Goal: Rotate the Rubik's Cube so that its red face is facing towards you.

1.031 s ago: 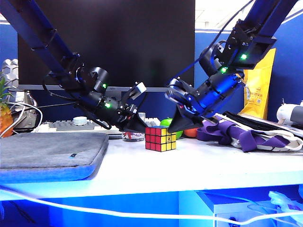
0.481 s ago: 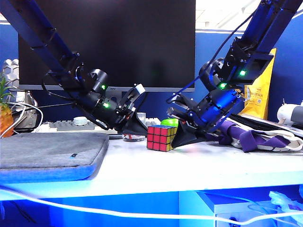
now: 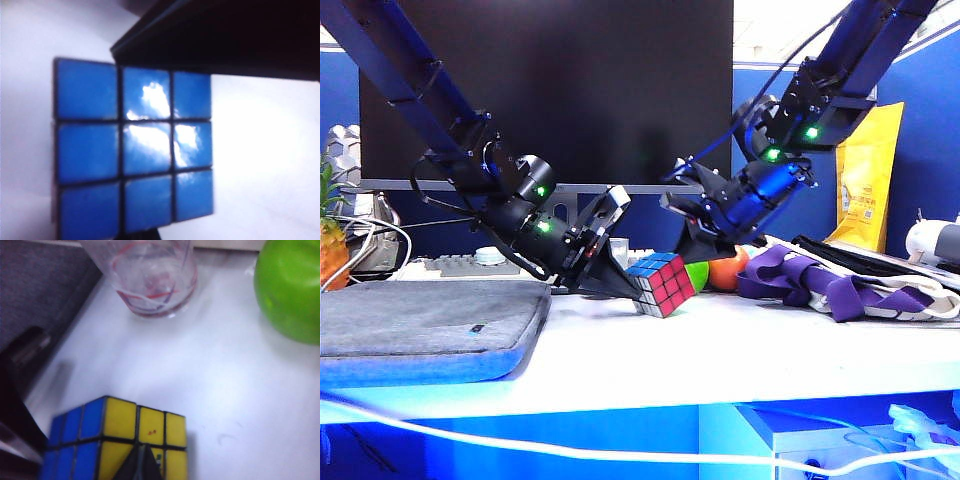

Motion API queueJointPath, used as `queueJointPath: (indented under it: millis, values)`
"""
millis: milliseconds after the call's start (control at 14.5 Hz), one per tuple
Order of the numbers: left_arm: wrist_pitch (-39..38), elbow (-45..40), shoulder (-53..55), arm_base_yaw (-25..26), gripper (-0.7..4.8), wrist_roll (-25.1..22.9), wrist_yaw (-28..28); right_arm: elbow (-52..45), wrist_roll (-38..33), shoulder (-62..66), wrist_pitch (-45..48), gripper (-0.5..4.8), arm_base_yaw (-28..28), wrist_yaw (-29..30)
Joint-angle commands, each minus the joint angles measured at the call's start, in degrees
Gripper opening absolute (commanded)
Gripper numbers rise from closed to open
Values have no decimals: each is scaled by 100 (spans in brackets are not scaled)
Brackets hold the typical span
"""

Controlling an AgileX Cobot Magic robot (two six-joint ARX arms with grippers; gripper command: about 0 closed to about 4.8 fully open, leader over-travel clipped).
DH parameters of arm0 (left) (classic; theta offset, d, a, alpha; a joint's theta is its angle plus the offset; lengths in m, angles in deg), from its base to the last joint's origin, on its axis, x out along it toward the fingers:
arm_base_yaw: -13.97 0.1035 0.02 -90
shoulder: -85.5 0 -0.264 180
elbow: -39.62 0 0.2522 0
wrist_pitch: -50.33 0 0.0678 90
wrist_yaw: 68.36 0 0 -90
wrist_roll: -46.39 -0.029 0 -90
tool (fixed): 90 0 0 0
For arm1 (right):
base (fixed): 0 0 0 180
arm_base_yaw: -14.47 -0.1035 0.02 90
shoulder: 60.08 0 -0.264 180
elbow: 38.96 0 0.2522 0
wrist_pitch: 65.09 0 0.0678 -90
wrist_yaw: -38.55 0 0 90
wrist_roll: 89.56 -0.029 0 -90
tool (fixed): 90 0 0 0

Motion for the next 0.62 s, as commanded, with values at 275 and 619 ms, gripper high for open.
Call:
queueJointPath:
  millis: [275, 619]
  values:
    - [385, 31, -68, -13, 21, -20, -492, -20, 219, 44, -505, -2, -31, 122]
    - [608, 35, -76, -11, 21, 4, -634, -20, 243, 44, -625, -2, -33, 122]
